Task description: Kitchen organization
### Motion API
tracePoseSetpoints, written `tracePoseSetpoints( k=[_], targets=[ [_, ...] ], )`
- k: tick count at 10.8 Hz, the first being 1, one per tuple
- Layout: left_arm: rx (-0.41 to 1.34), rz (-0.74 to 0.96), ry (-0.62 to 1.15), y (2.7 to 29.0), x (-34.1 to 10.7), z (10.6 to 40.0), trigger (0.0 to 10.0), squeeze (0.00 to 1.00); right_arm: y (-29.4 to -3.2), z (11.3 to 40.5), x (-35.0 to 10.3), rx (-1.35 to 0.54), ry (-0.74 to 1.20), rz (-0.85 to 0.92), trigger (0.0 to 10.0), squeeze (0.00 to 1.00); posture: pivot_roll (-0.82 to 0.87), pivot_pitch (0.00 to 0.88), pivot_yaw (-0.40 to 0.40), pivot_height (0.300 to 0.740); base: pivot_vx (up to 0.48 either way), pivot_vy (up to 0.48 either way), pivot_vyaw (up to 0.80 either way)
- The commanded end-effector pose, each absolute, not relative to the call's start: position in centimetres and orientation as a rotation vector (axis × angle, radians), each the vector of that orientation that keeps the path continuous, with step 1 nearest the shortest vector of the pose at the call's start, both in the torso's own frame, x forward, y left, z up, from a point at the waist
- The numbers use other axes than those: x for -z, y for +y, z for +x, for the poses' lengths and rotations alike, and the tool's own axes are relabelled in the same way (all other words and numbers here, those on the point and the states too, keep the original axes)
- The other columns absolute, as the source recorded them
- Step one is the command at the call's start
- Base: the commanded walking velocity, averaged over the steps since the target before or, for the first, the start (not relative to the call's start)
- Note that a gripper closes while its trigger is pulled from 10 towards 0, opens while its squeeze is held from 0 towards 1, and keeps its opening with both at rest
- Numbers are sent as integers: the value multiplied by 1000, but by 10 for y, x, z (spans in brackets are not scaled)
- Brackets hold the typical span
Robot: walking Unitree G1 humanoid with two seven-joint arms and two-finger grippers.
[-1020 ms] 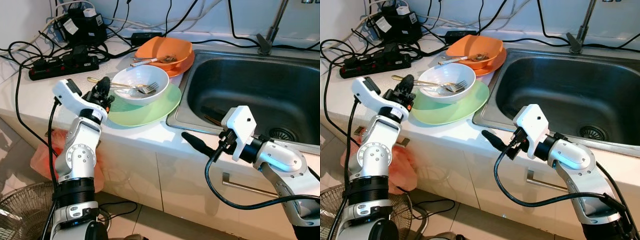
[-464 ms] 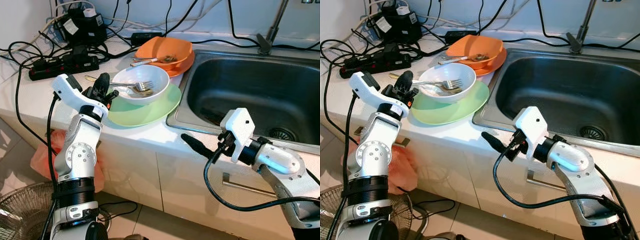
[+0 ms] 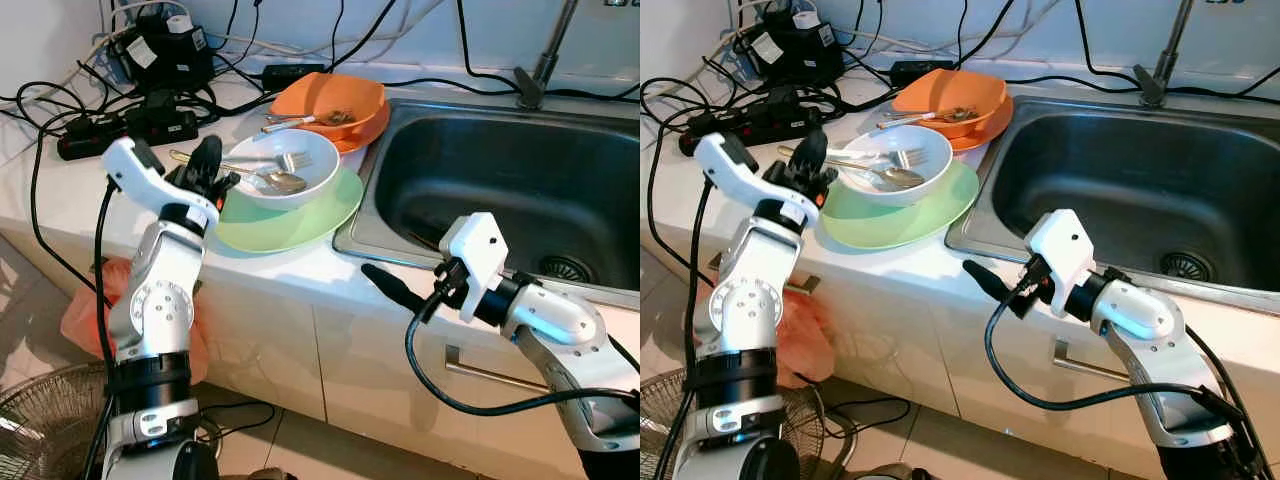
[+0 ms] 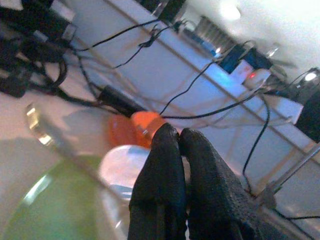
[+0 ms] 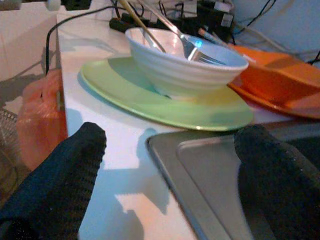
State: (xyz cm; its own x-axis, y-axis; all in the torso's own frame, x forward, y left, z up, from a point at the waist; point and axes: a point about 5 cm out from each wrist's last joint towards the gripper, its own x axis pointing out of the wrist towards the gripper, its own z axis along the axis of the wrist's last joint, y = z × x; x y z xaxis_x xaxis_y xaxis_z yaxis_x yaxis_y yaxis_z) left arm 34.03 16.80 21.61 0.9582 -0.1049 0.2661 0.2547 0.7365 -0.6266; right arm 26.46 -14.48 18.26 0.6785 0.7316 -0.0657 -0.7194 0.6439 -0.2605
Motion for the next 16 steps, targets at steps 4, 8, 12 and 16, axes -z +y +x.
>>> tracePoseSetpoints(
  k=[4,8,12,16],
  targets=[
    [331,-767,-293,145,-242,341,0,0,-157,289,-202,-555,-181,-220,10000,0,103,41,119,740,0,0,0],
    [486,-821,-315,113,-254,337,0,0,-162,301,-210,-410,-219,-103,10000,0,104,39,123,740,0,0,0],
    [591,-939,-258,85,-252,335,0,0,-148,305,-207,-356,-184,266,10000,0,99,39,134,740,0,0,0],
    [683,-1083,-153,65,-244,333,0,0,-143,306,-216,-349,-184,662,10000,0,98,37,145,740,0,0,0]
  ],
)
